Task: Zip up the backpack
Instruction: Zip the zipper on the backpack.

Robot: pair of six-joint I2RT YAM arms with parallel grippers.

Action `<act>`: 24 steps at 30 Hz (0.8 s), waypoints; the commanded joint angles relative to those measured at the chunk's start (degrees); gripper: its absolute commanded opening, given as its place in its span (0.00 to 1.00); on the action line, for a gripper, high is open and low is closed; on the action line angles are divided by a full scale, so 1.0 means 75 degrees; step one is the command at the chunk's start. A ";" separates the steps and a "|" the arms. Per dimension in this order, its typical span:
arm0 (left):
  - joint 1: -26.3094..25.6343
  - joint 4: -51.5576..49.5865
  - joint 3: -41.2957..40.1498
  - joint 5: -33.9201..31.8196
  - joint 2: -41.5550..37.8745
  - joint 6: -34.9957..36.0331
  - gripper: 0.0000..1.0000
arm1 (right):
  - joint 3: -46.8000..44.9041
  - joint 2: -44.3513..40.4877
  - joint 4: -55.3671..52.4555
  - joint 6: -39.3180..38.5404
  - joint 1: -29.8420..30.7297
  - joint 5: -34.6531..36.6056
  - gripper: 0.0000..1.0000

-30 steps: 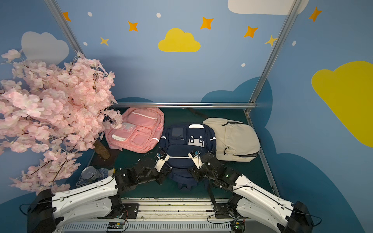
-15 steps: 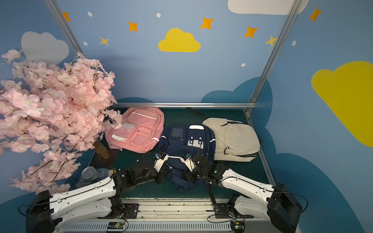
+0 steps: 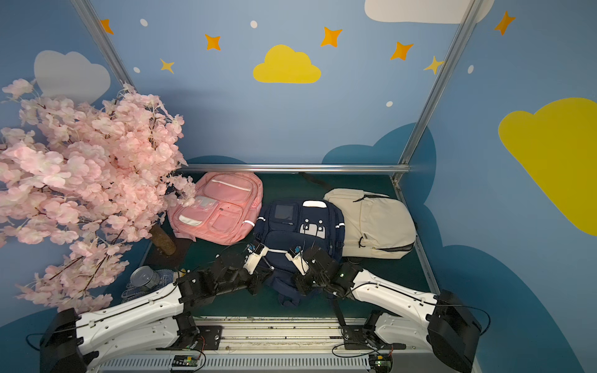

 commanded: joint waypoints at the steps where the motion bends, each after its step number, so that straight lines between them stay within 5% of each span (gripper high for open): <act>1: 0.0147 0.0621 0.0172 0.0194 -0.0289 0.0155 0.03 | -0.0087 -0.0096 -0.0569 -0.0040 0.0012 0.0267 0.00; 5: 0.0192 0.0391 0.0254 0.0105 -0.0322 0.0269 0.03 | -0.0035 -0.0372 -0.0721 -0.0182 0.0015 0.0395 0.00; 17: -0.0092 0.1075 0.0076 0.1154 -0.0348 0.0487 0.02 | -0.0095 -0.0685 0.0445 -0.0874 0.0028 -0.0509 0.37; 22: -0.0400 0.1113 0.0282 0.1178 -0.0151 0.0641 0.02 | 0.0098 -0.0082 0.0950 -0.0981 0.0032 -0.0701 0.38; 24: -0.0415 0.0956 0.0356 0.0956 -0.0074 0.0637 0.03 | 0.0197 0.0032 0.0855 -0.0950 0.0027 -0.0674 0.29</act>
